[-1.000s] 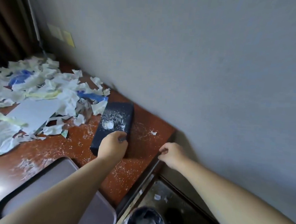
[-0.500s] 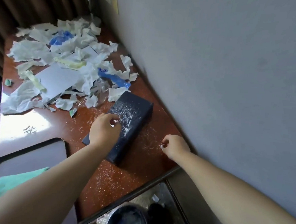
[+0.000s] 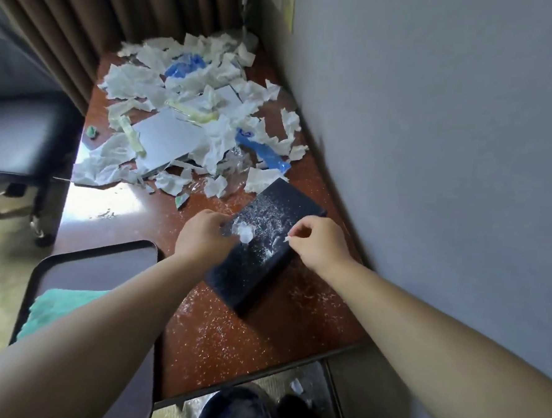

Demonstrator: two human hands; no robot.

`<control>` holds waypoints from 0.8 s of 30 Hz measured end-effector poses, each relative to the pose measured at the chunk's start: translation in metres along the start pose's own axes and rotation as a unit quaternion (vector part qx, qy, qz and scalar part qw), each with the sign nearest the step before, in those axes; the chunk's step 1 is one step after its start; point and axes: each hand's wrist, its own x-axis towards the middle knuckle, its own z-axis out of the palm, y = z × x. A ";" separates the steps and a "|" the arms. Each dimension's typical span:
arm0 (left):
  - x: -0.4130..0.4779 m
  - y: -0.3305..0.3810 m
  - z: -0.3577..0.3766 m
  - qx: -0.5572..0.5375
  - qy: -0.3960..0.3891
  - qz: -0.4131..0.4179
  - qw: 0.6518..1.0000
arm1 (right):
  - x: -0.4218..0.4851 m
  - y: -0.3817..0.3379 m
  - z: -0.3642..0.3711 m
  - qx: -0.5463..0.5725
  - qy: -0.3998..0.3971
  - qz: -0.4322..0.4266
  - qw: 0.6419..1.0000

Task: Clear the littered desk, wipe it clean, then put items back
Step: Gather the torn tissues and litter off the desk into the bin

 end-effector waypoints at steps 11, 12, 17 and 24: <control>0.016 0.005 0.007 0.045 -0.026 0.003 0.999 | 0.000 -0.033 0.028 0.004 -0.030 -0.020 0.999; 0.015 0.004 0.009 0.049 -0.027 0.003 0.998 | -0.002 -0.031 0.028 0.007 -0.022 -0.010 1.000; 0.008 -0.001 0.015 0.071 -0.052 0.054 0.995 | -0.020 -0.020 0.031 0.045 0.061 0.052 0.996; -0.020 -0.035 -0.008 0.018 -0.042 0.143 0.989 | -0.059 -0.036 0.053 0.046 0.155 0.116 0.980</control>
